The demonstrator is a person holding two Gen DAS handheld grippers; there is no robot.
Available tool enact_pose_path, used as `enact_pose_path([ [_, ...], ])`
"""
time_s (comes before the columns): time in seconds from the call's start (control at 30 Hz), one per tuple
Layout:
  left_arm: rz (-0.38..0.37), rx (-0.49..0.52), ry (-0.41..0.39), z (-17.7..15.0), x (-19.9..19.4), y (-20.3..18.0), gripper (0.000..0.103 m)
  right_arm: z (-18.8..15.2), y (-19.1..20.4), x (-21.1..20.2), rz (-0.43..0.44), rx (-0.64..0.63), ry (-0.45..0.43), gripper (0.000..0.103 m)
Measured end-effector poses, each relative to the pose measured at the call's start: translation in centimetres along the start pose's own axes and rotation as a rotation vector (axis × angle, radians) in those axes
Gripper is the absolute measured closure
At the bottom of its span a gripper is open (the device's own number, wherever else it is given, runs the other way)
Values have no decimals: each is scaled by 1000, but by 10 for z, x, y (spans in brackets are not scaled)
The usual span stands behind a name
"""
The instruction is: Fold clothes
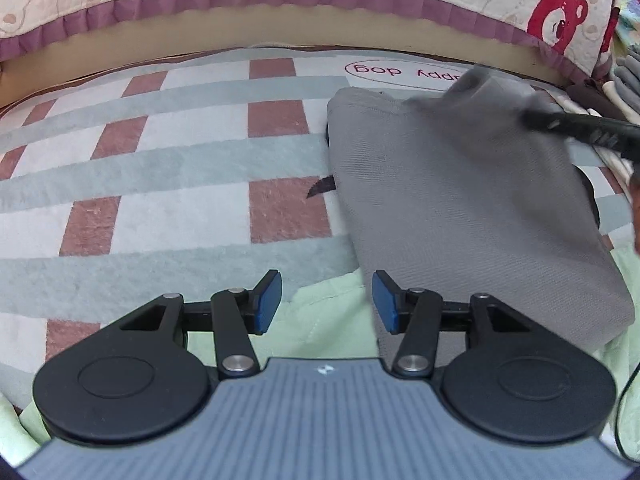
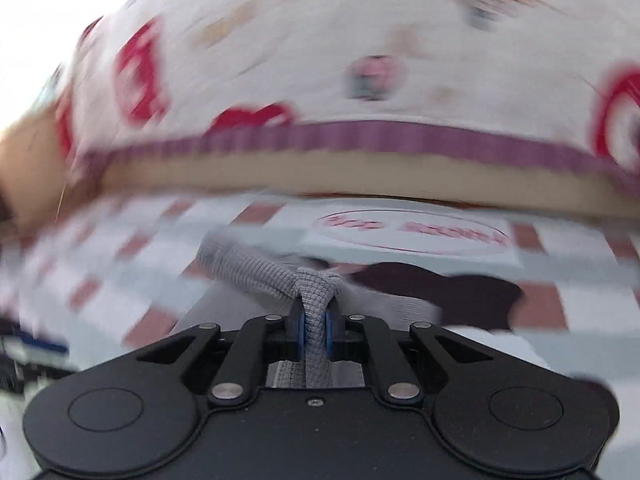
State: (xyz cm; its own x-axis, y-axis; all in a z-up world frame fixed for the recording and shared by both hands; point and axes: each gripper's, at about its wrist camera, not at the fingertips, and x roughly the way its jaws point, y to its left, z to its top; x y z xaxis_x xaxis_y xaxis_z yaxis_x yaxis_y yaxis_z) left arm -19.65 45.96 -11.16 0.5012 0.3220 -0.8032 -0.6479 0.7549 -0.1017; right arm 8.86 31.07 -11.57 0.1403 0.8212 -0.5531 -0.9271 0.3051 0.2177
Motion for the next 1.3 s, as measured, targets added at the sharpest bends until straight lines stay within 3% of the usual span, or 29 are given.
enact_pose_path([
  [0.03, 1, 0, 5, 0, 3, 0, 54, -3, -16, 2, -22, 44, 12, 90],
  [0.1, -1, -1, 15, 1, 9, -3, 54, -14, -42, 9, -75, 121, 50, 74],
  [0.17, -4, -3, 19, 2, 12, -8, 54, -24, -65, 11, -90, 226, 69, 69],
  [0.2, -11, -3, 17, 2, 12, -10, 54, -29, -72, 6, -54, 293, 62, 69],
  [0.27, -32, -4, 12, 2, 11, -13, 50, -40, -87, -4, 18, 427, 46, 49],
  [0.37, -79, -32, 36, -3, 13, -13, 48, -55, -97, -17, 126, 557, 30, 48],
  [0.5, -155, -93, 99, -13, 19, -8, 48, -64, -76, -14, 110, 439, 131, 48],
  [0.73, -287, -199, 209, -30, 28, 1, 44, -79, -68, -86, -33, 482, 36, 48],
  [0.8, -397, -251, 250, -35, 29, 5, 38, -84, -65, -107, -74, 493, 9, 48],
  [0.83, -418, -258, 253, -36, 29, 5, 34, -85, -62, -117, -70, 489, -7, 48],
  [0.9, -400, -234, 254, -36, 28, 0, 33, -83, -46, -137, 23, 417, -36, 48],
  [1.0, -385, -238, 261, -36, 33, -5, 28, -83, 5, -148, 95, 112, 4, 47],
  [1.03, -403, -252, 262, -36, 35, -5, 31, -85, 23, -148, 114, 9, 27, 47],
  [1.1, -463, -277, 276, -35, 39, -5, 56, -88, 45, -143, 198, -117, 48, 48],
  [1.13, -469, -286, 272, -34, 38, -5, 79, -90, 53, -141, 248, -151, 47, 49],
  [1.17, -466, -296, 263, -32, 36, -5, 87, -91, 57, -140, 296, -156, 30, 50],
  [1.2, -463, -305, 254, -30, 35, -5, 90, -91, 61, -139, 326, -161, 17, 50],
  [1.3, -512, -385, 219, -22, 27, 5, 92, -93, 82, -124, 272, -292, 51, 50],
])
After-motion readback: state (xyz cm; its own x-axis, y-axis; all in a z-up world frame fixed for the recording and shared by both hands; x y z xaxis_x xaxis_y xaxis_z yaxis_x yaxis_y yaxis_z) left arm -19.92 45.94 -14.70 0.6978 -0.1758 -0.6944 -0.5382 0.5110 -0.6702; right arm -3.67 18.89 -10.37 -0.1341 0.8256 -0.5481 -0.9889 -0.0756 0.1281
